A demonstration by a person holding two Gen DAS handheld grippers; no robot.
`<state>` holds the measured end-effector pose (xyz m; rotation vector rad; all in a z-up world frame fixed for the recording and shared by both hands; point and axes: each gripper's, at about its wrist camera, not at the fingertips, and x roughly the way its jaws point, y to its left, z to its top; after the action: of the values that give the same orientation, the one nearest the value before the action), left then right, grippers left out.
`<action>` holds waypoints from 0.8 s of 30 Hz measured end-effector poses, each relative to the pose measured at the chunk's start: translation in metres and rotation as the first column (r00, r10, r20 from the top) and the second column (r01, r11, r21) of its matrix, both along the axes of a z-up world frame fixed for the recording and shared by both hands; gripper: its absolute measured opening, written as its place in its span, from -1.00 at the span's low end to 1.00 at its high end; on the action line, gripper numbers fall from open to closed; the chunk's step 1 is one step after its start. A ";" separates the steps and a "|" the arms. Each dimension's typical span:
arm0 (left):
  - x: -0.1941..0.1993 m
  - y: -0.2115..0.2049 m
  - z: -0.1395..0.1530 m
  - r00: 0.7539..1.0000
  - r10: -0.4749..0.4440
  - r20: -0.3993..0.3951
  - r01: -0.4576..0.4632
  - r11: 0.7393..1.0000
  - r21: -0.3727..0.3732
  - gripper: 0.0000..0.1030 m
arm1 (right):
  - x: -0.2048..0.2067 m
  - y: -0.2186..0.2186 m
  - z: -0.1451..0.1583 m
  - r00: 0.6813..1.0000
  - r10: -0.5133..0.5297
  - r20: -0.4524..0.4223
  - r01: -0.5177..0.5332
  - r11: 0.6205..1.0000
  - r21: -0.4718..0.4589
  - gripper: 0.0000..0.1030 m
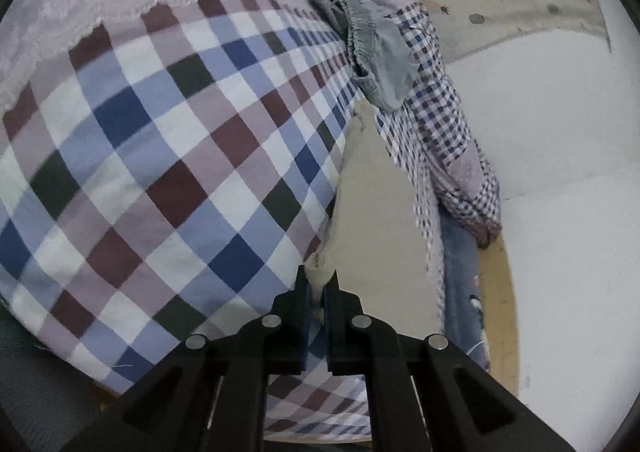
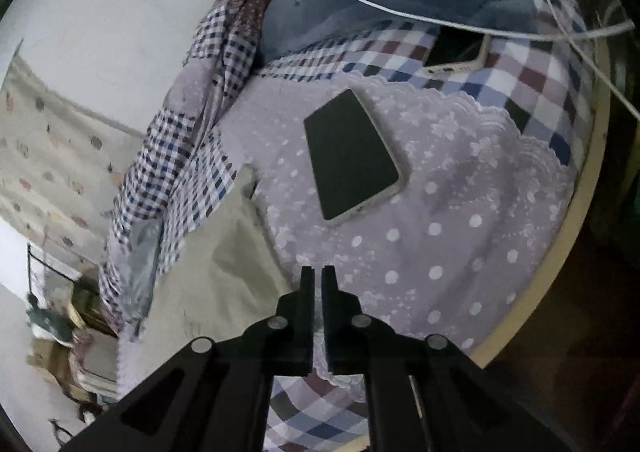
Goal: Fold clothes
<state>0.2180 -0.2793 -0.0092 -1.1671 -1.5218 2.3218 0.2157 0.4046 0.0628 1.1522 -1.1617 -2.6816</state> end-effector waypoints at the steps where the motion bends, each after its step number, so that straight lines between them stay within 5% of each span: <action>1: 0.002 -0.001 0.000 1.000 0.003 -0.002 -0.003 1.000 -0.004 -0.86 | 0.000 -0.006 0.003 1.000 0.013 -0.007 -0.013 0.999 0.032 -0.92; 3: 0.006 -0.008 -0.001 1.000 0.026 -0.001 -0.026 1.000 -0.006 -0.69 | -0.002 -0.018 0.008 0.999 0.038 -0.024 -0.036 0.996 0.078 -0.91; 7: 0.021 -0.018 0.003 0.997 0.064 -0.043 -0.064 0.998 -0.009 0.12 | -0.005 -0.053 0.020 0.993 0.104 -0.059 -0.092 0.980 0.178 -0.84; 10: 0.020 -0.017 0.003 0.997 0.034 -0.067 -0.033 0.999 0.020 0.28 | -0.009 -0.080 0.027 0.984 0.156 -0.092 -0.131 0.963 0.235 -0.40; 12: 0.016 -0.010 0.001 0.998 0.005 -0.059 -0.004 1.000 0.016 0.29 | -0.012 -0.103 0.032 0.972 0.207 -0.116 -0.170 0.948 0.268 -0.24; 17: 0.002 0.008 -0.007 0.999 -0.043 -0.032 0.043 0.999 -0.020 0.29 | -0.018 -0.166 0.044 0.925 0.347 -0.153 -0.273 0.889 0.368 -0.22; 21: -0.004 0.012 -0.007 0.999 -0.030 -0.045 0.028 0.999 -0.036 0.28 | -0.016 -0.226 0.050 0.857 0.484 -0.176 -0.361 0.808 0.465 -0.21; 22: -0.004 0.011 -0.006 0.998 -0.023 -0.056 0.021 0.999 -0.034 0.20 | -0.014 -0.241 0.051 0.834 0.521 -0.182 -0.382 0.784 0.490 -0.21; 24: -0.005 0.013 -0.007 0.998 -0.027 -0.053 0.026 0.999 -0.026 -0.36 | -0.010 -0.272 0.052 0.783 0.592 -0.190 -0.421 0.730 0.538 -0.21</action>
<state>0.2133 -0.2663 -0.0160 -1.1140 -1.4544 2.3424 0.2059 0.1330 0.1143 0.7936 -0.0840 -2.5894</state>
